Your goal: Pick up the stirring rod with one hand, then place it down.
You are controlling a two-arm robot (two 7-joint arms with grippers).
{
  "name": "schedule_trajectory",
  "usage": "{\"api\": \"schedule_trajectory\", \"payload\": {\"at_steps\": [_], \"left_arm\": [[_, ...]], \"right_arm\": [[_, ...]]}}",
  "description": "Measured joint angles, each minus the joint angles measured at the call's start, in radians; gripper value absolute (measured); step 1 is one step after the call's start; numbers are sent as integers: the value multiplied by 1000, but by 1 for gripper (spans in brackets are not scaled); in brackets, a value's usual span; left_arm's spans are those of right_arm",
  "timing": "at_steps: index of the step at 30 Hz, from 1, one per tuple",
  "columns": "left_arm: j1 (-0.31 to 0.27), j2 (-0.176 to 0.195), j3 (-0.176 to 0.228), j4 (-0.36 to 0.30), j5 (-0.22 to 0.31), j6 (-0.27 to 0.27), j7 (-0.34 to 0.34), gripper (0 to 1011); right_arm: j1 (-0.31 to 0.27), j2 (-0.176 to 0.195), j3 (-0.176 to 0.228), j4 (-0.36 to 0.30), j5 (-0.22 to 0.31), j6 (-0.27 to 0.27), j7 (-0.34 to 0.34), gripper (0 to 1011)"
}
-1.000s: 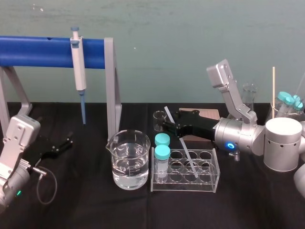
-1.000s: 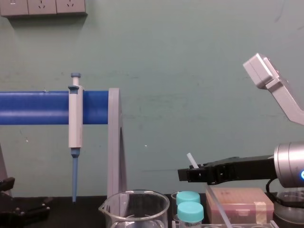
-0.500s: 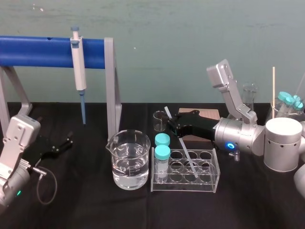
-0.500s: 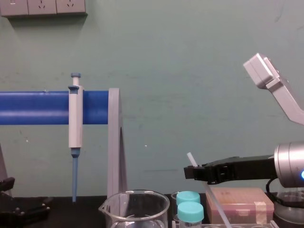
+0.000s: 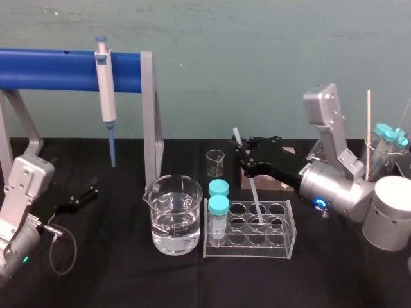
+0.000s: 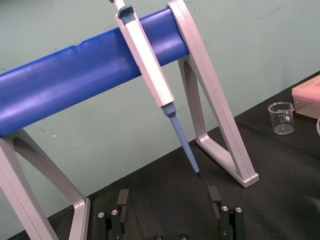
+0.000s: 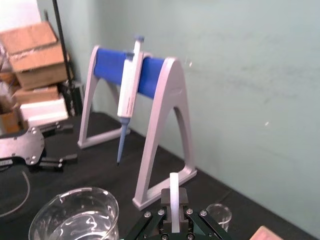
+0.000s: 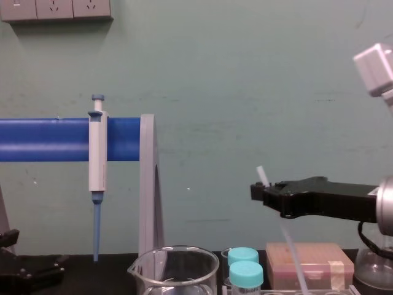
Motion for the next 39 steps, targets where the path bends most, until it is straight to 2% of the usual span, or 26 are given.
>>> {"api": "schedule_trajectory", "payload": {"at_steps": [4, 6, 13, 19, 25, 28, 39], "left_arm": [[0, 0, 0, 0, 0, 0, 0, 1000], [0, 0, 0, 0, 0, 0, 0, 1000], [0, 0, 0, 0, 0, 0, 0, 1000], [0, 0, 0, 0, 0, 0, 0, 1000], [0, 0, 0, 0, 0, 0, 0, 1000], [0, 0, 0, 0, 0, 0, 0, 1000], [0, 0, 0, 0, 0, 0, 0, 1000]], "right_arm": [[-61, -2, 40, -32, 9, -89, -10, 72], [-108, -12, 73, -52, 30, -150, -11, 72], [-162, -24, 119, -87, 51, -213, -11, 72], [-161, -23, 168, -130, 57, -231, -11, 72], [-124, -24, 236, -183, 91, -238, -10, 72], [-111, -21, 257, -195, 100, -238, -9, 72], [-115, -7, 275, -207, 110, -208, -6, 72]]}}
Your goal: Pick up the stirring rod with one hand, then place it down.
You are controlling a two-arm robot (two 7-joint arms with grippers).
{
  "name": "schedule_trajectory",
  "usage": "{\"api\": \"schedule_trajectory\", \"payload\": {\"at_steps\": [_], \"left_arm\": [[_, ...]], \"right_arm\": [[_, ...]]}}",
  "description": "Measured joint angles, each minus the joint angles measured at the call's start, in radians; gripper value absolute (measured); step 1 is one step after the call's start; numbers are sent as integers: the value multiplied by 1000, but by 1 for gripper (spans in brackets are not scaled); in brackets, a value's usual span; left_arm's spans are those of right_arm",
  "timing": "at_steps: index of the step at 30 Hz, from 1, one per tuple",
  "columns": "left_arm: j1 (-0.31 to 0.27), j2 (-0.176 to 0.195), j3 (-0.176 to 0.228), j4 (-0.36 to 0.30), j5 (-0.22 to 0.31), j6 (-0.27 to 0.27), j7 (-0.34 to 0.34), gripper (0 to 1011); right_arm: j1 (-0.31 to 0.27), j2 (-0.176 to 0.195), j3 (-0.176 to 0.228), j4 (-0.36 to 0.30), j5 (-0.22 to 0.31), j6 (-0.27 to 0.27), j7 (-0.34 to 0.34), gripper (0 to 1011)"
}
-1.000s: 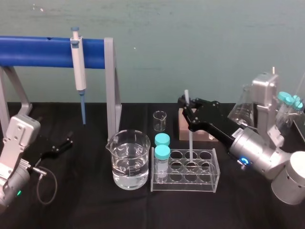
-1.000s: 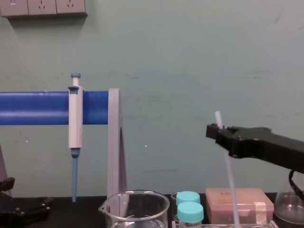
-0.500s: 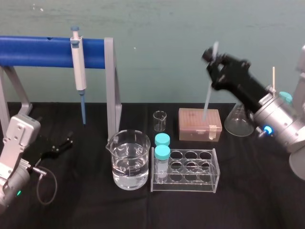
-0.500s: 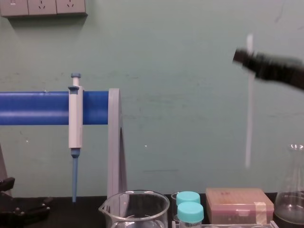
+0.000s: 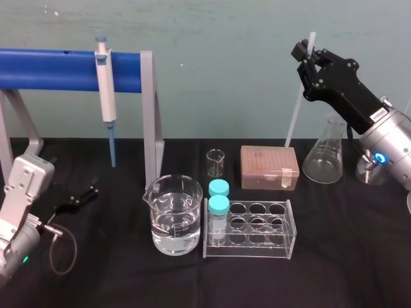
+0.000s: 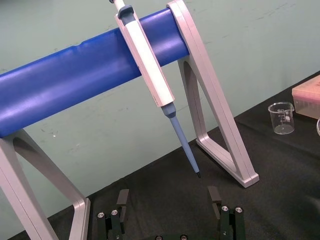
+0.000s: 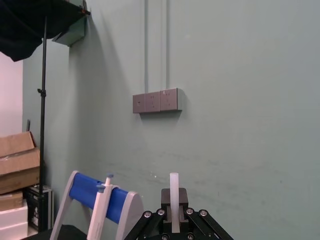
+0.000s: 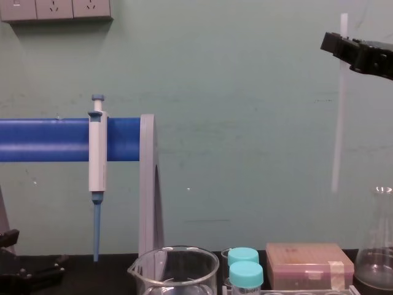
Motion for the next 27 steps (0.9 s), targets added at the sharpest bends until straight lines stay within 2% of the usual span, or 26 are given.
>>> {"api": "schedule_trajectory", "payload": {"at_steps": [27], "left_arm": [[0, 0, 0, 0, 0, 0, 0, 1000]], "right_arm": [[16, 10, -19, 28, 19, 30, 20, 72]]}}
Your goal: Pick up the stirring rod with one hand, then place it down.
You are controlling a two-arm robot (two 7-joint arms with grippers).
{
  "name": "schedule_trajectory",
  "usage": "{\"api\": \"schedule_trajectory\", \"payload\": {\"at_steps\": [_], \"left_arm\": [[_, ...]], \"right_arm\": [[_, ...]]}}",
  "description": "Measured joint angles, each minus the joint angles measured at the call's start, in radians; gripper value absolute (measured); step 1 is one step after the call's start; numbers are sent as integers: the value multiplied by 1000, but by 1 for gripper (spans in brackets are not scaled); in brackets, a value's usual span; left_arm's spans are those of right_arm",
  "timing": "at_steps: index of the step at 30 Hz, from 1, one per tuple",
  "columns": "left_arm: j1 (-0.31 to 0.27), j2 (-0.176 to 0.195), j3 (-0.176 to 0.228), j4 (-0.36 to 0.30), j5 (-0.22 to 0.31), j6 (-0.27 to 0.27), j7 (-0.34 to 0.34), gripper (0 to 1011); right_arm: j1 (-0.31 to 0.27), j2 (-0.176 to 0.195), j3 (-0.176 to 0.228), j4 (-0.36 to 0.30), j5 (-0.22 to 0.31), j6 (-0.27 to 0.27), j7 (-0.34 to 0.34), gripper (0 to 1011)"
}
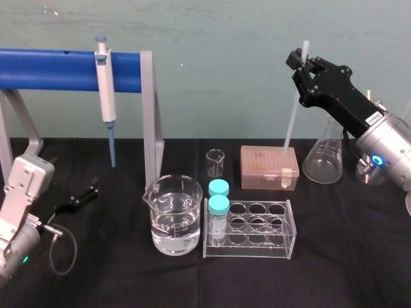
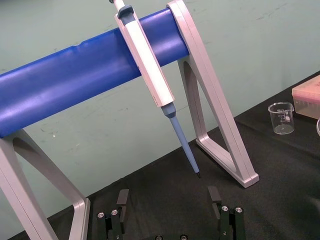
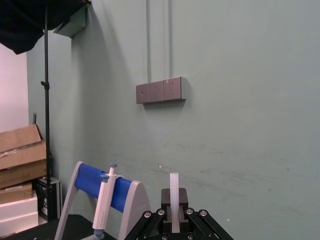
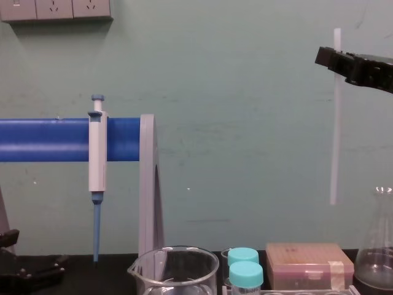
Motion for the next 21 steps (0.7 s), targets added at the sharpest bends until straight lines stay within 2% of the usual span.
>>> {"api": "schedule_trajectory", "payload": {"at_steps": [21], "left_arm": [[0, 0, 0, 0, 0, 0, 0, 1000]], "right_arm": [[11, 1, -14, 20, 4, -2, 11, 72]]}}
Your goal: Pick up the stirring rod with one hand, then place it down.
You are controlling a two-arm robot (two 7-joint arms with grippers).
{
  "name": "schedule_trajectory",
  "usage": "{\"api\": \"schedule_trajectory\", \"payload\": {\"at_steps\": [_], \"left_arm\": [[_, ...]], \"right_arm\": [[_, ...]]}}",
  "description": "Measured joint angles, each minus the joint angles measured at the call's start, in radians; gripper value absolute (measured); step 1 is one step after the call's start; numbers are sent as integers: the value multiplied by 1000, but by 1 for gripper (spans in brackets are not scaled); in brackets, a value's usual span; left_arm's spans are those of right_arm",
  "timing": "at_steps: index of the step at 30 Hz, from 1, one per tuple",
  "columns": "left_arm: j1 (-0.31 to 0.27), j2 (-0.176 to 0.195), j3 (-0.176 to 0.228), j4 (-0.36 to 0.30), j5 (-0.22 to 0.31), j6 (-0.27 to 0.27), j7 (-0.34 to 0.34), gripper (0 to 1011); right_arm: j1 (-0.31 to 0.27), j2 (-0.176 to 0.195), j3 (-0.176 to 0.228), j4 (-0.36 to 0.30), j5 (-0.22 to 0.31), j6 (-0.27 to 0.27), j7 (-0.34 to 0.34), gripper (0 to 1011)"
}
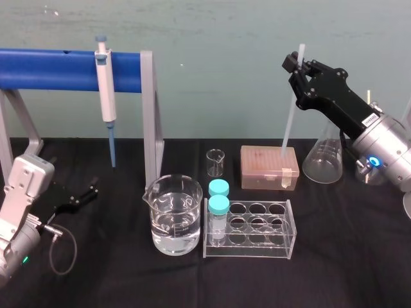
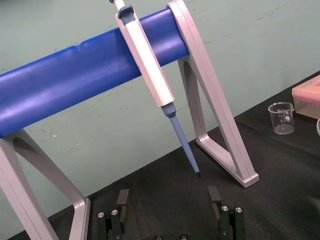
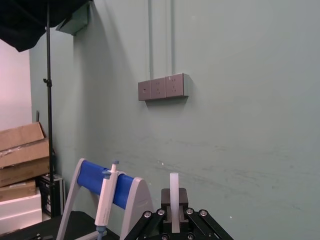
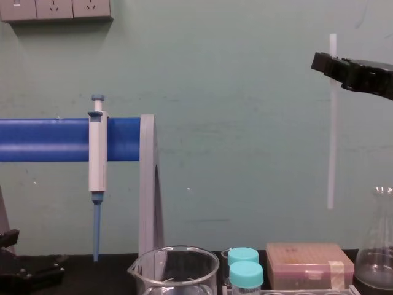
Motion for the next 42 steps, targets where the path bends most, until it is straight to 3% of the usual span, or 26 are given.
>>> {"api": "schedule_trajectory", "payload": {"at_steps": [42], "left_arm": [[0, 0, 0, 0, 0, 0, 0, 1000]], "right_arm": [[-3, 3, -3, 2, 3, -3, 2, 72]]}}
